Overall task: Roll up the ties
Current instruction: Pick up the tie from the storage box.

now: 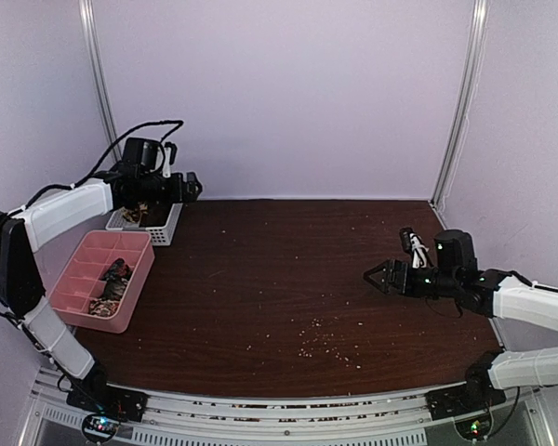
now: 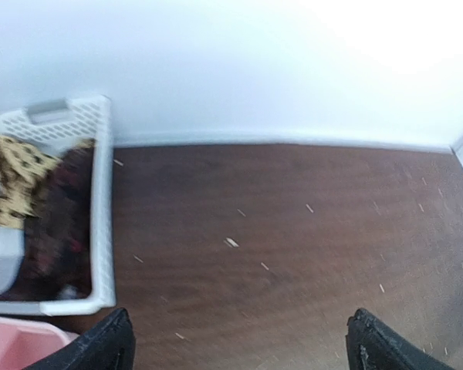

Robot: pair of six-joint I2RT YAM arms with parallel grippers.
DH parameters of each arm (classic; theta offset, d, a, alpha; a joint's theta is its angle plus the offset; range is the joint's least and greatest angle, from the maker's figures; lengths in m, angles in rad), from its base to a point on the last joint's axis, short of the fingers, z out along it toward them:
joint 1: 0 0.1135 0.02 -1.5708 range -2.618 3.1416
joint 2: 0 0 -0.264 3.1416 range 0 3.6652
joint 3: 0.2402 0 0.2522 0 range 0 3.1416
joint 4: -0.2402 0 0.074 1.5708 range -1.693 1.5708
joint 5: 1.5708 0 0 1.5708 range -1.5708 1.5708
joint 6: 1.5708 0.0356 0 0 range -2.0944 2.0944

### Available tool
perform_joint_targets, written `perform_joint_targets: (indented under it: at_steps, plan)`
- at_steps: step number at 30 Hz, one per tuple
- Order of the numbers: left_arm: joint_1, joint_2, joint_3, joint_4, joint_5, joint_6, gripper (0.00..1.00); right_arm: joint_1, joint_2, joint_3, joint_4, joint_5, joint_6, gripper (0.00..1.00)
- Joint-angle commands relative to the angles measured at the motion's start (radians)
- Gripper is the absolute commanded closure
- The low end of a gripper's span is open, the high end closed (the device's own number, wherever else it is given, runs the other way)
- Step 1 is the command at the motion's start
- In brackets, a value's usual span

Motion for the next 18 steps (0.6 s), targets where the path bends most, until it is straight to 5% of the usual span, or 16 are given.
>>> perform_joint_targets:
  at_steps: [1,18]
  plan:
    - [0.119,0.082,0.109,-0.061,0.028,0.041,0.02,-0.007,0.011,0.007,0.022,-0.057,-0.004,0.01]
    - [0.352,0.495,0.459,-0.212,0.119,0.083,0.18,-0.01,0.024,-0.002,0.021,-0.091,0.002,0.0]
